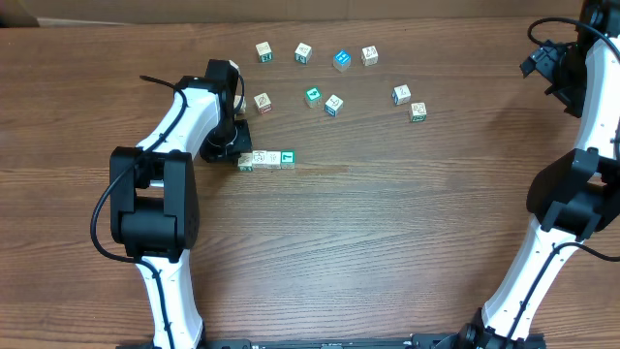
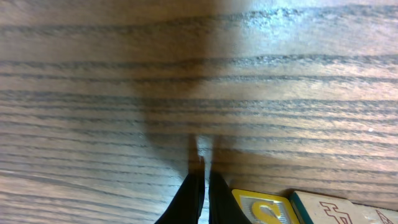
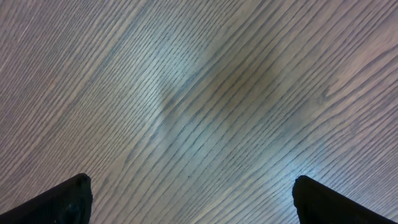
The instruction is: Form a horizontal line
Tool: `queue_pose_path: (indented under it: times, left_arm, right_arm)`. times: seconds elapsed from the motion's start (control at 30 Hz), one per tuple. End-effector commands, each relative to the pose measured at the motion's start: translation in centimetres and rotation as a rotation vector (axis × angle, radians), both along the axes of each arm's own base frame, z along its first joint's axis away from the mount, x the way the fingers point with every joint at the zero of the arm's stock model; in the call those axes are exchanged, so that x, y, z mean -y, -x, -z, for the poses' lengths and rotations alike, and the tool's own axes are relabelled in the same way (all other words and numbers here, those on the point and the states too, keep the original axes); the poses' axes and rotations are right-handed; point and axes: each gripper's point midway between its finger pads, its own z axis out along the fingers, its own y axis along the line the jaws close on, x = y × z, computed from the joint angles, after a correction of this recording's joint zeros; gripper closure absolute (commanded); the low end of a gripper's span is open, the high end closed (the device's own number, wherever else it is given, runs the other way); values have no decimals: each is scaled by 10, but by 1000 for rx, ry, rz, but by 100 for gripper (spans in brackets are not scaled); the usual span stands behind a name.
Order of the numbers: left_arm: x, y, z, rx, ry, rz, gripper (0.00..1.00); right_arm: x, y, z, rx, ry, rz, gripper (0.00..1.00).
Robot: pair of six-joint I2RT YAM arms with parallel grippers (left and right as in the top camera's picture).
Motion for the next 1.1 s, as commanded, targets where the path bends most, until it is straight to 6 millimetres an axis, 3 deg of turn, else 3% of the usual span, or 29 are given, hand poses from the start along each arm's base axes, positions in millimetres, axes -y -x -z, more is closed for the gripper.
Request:
queue_pose_path:
  times: [0.0, 0.4, 0.7, 1.07]
  left_arm:
    - [10, 10, 11, -48, 35, -12, 96]
    - [-3, 12, 11, -55, -28, -14, 96]
    - [-8, 41, 8, -171, -53, -10, 96]
    - [15, 67, 8, -276, 71, 27, 96]
  right_arm:
    - [2, 1, -7, 13, 8, 0, 0]
    - [2, 1, -7, 13, 8, 0, 0]
    - [2, 1, -7, 13, 8, 0, 0]
    - [2, 1, -7, 13, 8, 0, 0]
